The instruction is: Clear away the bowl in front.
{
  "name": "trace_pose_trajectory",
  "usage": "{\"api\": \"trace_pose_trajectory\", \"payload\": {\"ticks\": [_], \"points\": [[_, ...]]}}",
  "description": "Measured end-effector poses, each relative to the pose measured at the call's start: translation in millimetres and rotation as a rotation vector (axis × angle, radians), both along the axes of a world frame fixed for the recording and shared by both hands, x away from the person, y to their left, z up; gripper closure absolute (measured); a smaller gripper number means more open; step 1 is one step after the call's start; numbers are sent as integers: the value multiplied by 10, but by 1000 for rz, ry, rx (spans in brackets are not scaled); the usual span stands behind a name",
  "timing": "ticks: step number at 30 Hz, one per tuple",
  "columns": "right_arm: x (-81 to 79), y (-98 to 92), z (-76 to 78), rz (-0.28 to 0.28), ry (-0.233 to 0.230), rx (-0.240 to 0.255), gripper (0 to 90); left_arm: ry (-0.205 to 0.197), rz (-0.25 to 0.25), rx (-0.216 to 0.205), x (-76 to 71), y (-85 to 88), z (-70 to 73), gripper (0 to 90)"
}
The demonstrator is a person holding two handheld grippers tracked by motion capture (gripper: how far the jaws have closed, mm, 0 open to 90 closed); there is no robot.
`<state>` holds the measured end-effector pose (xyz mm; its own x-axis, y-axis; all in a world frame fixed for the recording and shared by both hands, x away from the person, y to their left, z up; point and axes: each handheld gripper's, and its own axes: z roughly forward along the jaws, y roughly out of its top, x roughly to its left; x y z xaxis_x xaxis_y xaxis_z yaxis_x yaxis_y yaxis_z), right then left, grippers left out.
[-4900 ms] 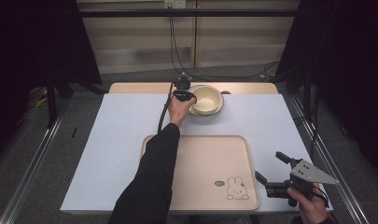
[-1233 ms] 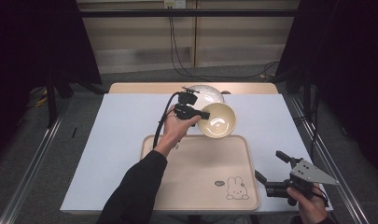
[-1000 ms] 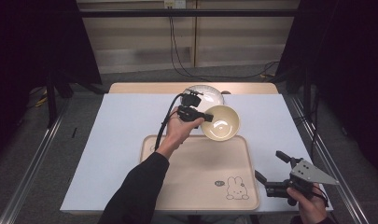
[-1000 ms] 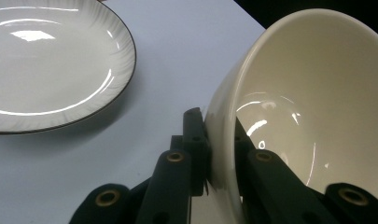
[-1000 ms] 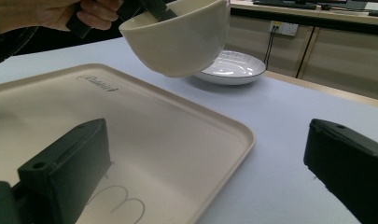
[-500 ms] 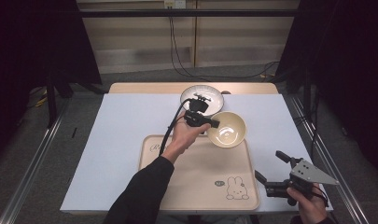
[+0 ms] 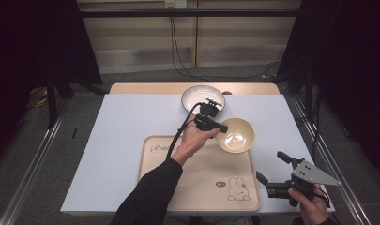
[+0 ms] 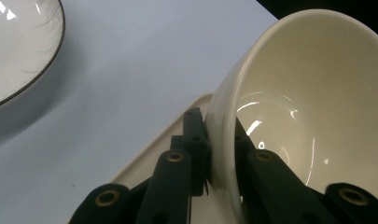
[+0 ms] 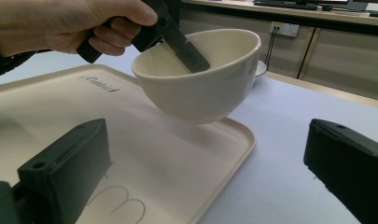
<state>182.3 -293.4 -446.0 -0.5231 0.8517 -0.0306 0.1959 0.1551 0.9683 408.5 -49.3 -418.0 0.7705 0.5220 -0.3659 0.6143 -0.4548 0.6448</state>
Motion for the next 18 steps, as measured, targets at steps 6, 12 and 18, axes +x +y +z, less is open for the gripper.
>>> {"api": "trace_pose_trajectory", "payload": {"ticks": [6, 12, 18], "points": [[4, -7, -2, 6, 1, 1, 0, 12, -2, 35, 85, -81, -101, 837], [7, -8, -2, 7, 0, 1, 0, 28, -10, 77, 133, -172, -211, 837], [5, -10, -5, 0, 1, 4, 0, 36, -3, 90, 146, -203, -286, 837]]}}
